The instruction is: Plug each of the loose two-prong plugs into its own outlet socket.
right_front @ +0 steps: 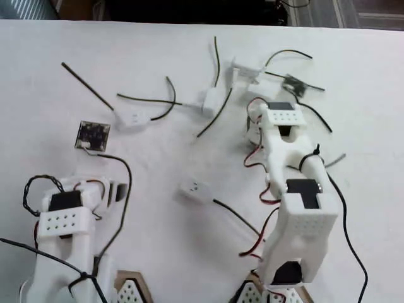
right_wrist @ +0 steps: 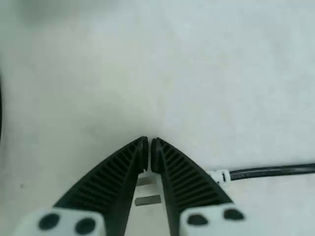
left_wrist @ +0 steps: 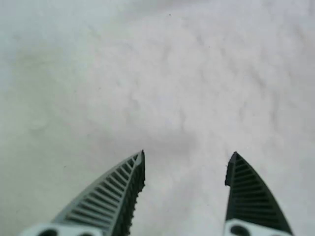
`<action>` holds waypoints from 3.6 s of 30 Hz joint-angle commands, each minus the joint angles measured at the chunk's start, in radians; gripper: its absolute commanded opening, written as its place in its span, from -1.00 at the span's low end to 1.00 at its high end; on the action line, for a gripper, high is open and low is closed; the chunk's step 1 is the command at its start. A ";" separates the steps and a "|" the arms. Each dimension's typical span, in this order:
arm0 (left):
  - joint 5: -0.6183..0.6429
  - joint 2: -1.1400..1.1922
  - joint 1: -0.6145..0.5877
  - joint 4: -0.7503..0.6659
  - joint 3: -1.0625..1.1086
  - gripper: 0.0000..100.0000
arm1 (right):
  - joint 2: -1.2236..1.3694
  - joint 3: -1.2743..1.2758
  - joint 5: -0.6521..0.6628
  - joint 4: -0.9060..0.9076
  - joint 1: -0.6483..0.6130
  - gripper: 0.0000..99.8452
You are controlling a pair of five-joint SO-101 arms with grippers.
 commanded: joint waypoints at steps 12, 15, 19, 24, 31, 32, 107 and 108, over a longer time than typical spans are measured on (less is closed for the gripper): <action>-0.011 -0.025 -0.005 -0.021 -0.003 -0.46 | -0.093 -0.011 0.555 0.344 -0.010 -0.97; -0.011 -0.025 -0.005 -0.021 -0.003 -0.46 | -0.114 -0.025 0.591 0.410 0.021 -0.97; -0.011 -0.025 -0.005 -0.021 -0.003 -0.46 | -0.206 -0.038 0.586 0.473 0.028 -0.97; -0.011 -0.025 -0.005 -0.021 -0.003 -0.46 | -0.358 -0.032 0.586 0.527 0.033 -0.97; -0.011 -0.025 -0.005 -0.021 -0.003 -0.46 | -0.392 0.064 0.385 0.483 0.085 -0.84; -0.011 -0.025 -0.005 -0.021 -0.003 -0.46 | -0.389 0.097 0.367 0.460 0.085 -0.78; -0.052 -0.025 -0.004 -0.021 -0.003 -0.46 | -0.008 0.021 0.566 0.325 -0.018 -0.82; -0.052 -0.025 -0.004 -0.021 -0.003 -0.46 | -0.008 0.021 0.566 0.323 -0.022 -0.87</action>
